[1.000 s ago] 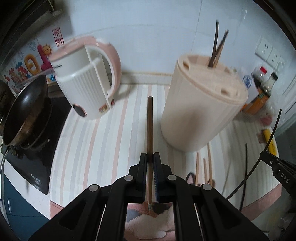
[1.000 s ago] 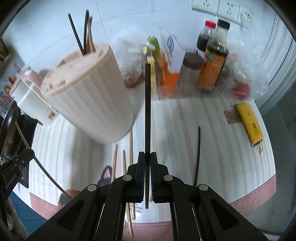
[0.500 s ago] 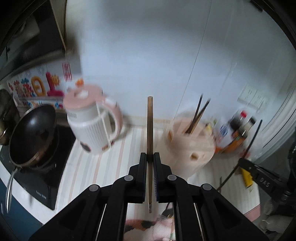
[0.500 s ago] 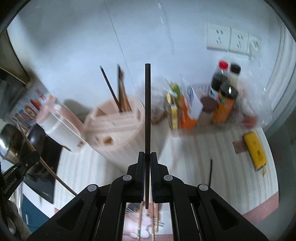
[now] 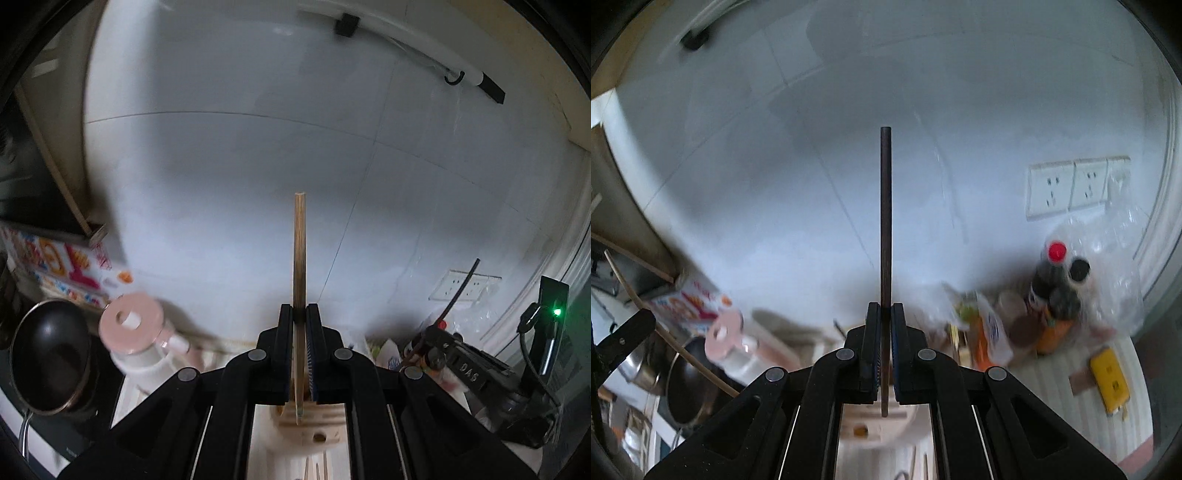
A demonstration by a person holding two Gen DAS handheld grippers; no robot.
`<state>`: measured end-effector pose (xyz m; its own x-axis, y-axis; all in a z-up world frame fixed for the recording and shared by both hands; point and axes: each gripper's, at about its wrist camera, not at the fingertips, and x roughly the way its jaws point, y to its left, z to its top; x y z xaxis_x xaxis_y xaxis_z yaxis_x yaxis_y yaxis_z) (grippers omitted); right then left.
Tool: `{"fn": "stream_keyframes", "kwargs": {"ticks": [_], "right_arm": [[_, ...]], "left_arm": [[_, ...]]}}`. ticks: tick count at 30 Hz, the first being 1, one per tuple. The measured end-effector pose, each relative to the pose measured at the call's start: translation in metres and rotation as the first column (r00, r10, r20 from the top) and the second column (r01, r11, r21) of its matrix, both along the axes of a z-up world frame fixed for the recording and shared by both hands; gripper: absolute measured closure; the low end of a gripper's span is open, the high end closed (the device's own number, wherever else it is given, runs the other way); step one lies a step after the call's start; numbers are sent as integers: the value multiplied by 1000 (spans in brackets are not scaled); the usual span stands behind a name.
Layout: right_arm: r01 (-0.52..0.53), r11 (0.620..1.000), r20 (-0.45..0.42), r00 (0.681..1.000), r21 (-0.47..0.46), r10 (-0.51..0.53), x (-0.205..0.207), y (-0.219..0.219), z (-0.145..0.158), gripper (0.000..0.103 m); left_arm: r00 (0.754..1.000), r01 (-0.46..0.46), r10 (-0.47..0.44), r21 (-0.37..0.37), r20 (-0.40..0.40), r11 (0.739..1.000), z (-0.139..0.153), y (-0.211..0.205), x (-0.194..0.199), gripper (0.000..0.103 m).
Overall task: Organize utensils
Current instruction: 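Carry the wooden chopstick in the left tool and dark one in the right over the beige holder, then lower both chopsticks into the holder and open both tools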
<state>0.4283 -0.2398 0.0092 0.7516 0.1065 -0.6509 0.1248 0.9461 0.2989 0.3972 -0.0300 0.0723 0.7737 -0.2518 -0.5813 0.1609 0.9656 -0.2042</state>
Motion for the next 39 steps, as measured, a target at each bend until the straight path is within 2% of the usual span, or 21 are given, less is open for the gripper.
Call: {"fn": "stream_keyframes", "kwargs": {"ticks": [5,10,14,18,23,31,39], "right_arm": [[0,1000,-15,1000,-9,-1,35,2,-8,98],[-11,1000,-60,998,-9,11,59,7,-40,98],[-26,999,-92,996,-26,23,67,8,-59,98],[-35,999,-115,993,-41,31,69,11,-69,98],[-21,999,-109,994,-35,17,68,7,-68,98],[-30,999,-114,993,-45,24,71,8,-77,98],[-19,999,-101,995,-34,16,69,7,-73,98]], "left_arm": [[999,17,-16,27,-33,999,-21,-21,33,99],[992,42,-35,56,-120,998,-64,-34,58,99],[991,28,-18,71,-133,997,-80,-33,67,98],[991,18,-9,63,-133,998,-83,-31,77,99],[993,11,-5,54,-117,998,-78,-35,84,99],[993,6,5,92,-117,996,-87,-42,90,98],[996,26,-17,98,-86,995,-75,-48,93,99]]}}
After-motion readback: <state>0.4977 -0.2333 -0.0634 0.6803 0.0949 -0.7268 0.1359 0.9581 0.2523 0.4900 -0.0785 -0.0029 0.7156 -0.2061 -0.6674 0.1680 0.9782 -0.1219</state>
